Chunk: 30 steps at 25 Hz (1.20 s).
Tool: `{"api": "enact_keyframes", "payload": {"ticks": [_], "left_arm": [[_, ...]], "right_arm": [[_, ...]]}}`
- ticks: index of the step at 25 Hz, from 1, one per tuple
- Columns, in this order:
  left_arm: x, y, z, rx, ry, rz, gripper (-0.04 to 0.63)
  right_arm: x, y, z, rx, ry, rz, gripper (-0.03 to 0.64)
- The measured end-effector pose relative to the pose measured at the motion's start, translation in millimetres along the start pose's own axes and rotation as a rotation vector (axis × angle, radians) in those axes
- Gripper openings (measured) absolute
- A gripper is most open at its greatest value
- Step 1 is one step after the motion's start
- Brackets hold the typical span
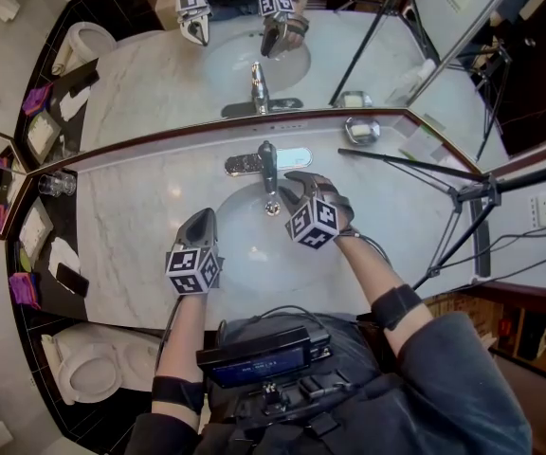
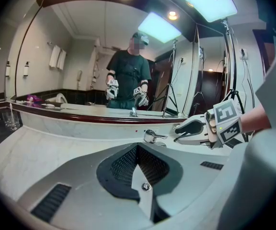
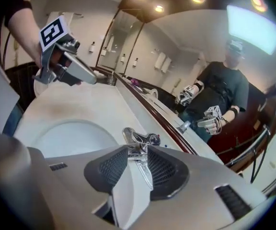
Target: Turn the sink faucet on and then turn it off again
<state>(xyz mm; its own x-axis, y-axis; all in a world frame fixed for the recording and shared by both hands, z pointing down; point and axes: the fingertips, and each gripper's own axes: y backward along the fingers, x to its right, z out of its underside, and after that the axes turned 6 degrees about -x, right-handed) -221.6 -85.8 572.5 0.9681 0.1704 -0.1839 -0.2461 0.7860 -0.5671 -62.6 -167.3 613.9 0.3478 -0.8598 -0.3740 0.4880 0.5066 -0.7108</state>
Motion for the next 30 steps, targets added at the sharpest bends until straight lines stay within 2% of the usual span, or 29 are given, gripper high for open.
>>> {"api": "enact_keyframes", "payload": {"ticks": [4, 10, 12, 13, 16, 22, 30], "left_arm": [[-3.2, 1.0, 3.6, -0.004, 0.008, -0.007, 0.000], [-10.2, 2.0, 8.4, -0.011, 0.021, -0.021, 0.000], [-12.1, 2.2, 9.4, -0.012, 0.024, -0.023, 0.000], [-13.0, 2.0, 9.9, -0.013, 0.025, -0.023, 0.000], [-13.9, 0.3, 12.6, -0.018, 0.030, -0.022, 0.000], [-8.9, -2.7, 12.5, -0.018, 0.031, -0.012, 0.000], [-5.7, -2.6, 11.4, -0.013, 0.029, -0.009, 0.000]], "right_arm": [[-2.4, -16.8, -18.6, -0.024, 0.225, 0.015, 0.153], [-13.2, -38.7, -20.8, -0.069, 0.403, -0.022, 0.152], [-15.2, -39.6, -20.4, -0.071, 0.424, -0.029, 0.145], [-14.8, -38.9, -21.4, -0.070, 0.435, -0.027, 0.120], [-14.8, -38.0, -23.1, -0.069, 0.457, -0.014, 0.120], [-16.0, -38.6, -22.8, -0.069, 0.422, 0.018, 0.123], [-33.4, -43.4, -6.0, -0.135, 0.451, -0.067, 0.133]]}}
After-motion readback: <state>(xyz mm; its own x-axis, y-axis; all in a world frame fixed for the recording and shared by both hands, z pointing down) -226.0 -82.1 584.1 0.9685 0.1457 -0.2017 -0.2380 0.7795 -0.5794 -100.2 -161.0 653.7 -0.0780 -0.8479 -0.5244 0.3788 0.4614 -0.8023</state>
